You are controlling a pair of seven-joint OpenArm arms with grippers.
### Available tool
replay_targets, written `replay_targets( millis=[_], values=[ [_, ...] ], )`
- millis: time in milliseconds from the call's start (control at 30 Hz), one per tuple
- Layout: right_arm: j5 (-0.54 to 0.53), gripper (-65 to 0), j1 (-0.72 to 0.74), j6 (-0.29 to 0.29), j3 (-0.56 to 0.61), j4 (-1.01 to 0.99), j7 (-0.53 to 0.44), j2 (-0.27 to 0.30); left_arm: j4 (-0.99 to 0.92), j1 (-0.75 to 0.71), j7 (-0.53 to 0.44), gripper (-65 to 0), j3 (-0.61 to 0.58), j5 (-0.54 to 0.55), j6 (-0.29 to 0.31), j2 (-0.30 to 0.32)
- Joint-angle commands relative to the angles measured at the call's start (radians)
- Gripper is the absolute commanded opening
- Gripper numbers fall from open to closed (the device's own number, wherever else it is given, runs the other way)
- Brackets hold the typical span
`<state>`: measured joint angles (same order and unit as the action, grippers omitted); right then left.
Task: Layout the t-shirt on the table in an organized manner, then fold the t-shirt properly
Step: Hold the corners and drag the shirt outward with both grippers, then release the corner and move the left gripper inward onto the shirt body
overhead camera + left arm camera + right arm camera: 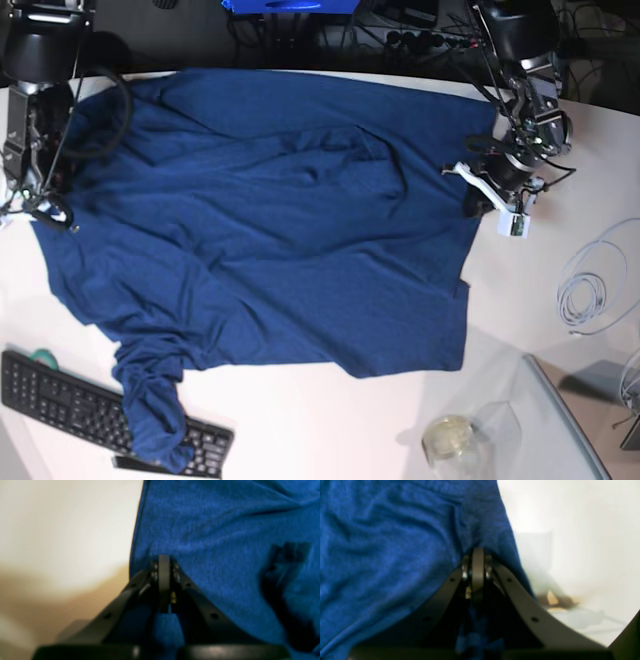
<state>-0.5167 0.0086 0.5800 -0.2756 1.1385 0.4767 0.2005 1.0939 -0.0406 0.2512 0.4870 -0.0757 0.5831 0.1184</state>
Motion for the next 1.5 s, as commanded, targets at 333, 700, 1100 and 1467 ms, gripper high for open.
replay_targets(
  millis=[333, 700, 1100, 1467],
  values=[
    [0.000, -65.0, -0.015, 0.008, -0.006, 0.028, -0.006, 0.027, 0.027, -0.009, 0.006, -65.0, 0.008, 0.006, -0.001, 0.005],
    [-0.001, -65.0, -0.197, -0.059, -0.004, 0.421, -0.002, -0.014, 0.305, -0.109, 0.018, -65.0, 0.092, 0.066, 0.004, -0.026],
    [0.003, -65.0, -0.534, -0.254, 0.074, 0.651, -0.100, -0.062, 0.513, -0.505, -0.115, -65.0, 0.141, 0.304, 0.115, 0.011],
    [0.003, -65.0, -0.519, -0.254, 0.117, 0.636, -0.100, -0.062, 0.618, -0.264, 0.124, -65.0, -0.235, -0.034, 0.070, -0.050]
  ],
)
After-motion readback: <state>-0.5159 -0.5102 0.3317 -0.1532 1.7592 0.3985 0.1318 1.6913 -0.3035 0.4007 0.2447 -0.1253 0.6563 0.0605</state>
